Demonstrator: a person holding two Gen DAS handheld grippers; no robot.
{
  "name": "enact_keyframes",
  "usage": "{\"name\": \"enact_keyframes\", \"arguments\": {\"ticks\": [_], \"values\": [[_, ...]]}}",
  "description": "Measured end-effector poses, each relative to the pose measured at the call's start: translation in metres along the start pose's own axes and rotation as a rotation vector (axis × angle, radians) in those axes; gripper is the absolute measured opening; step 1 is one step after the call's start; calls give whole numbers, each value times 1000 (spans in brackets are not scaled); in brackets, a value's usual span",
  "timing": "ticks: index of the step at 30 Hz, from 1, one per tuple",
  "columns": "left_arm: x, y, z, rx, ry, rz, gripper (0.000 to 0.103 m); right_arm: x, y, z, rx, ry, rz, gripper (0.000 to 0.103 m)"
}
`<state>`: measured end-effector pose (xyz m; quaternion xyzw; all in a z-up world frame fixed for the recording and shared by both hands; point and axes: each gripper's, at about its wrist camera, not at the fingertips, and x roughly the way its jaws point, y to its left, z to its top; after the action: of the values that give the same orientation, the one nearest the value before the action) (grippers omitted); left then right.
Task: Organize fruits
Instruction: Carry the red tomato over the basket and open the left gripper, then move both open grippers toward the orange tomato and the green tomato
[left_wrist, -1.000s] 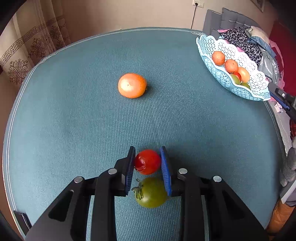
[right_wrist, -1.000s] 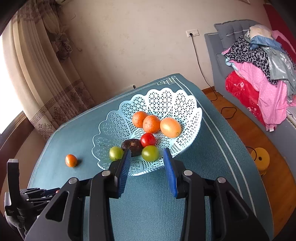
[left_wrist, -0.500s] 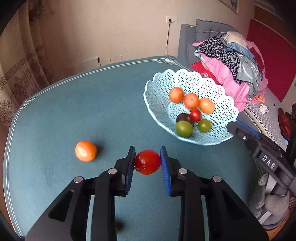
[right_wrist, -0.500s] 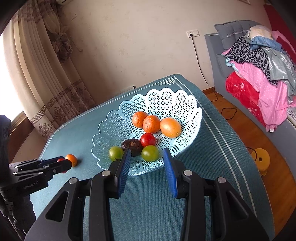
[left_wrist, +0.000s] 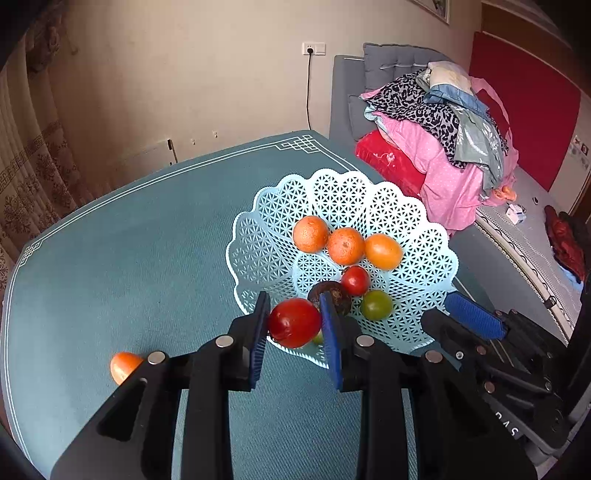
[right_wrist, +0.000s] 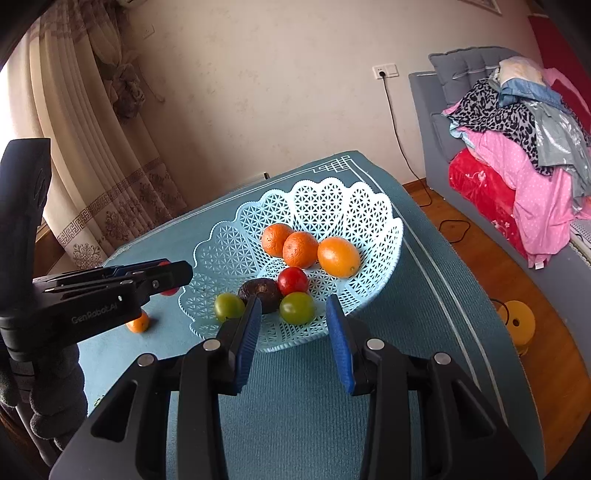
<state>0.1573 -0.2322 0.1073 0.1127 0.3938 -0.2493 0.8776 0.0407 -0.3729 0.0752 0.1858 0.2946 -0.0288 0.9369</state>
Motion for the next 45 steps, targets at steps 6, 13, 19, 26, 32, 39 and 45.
{"name": "enact_keyframes", "arguments": {"ticks": [6,13,19,26,32,39,45], "values": [[4,9,-1,-24,7,10,48,0,0,0,5,0,6,41],[-6,19,-3,-50,-11,27,63,-2,5,-3,-7,-1,-2,41],[-16,28,-7,-66,-24,38,71,-6,8,-5,-11,0,-4,41],[-26,39,-14,-79,-34,71,85,-11,14,-10,-19,8,-4,41],[-36,56,-21,-106,-38,95,91,-16,18,-14,-20,8,-6,66],[-50,81,-31,-154,-49,123,94,-21,29,-18,-35,-2,-6,73],[-63,105,-41,-201,-67,140,98,-22,45,-24,-65,19,9,73]]}}
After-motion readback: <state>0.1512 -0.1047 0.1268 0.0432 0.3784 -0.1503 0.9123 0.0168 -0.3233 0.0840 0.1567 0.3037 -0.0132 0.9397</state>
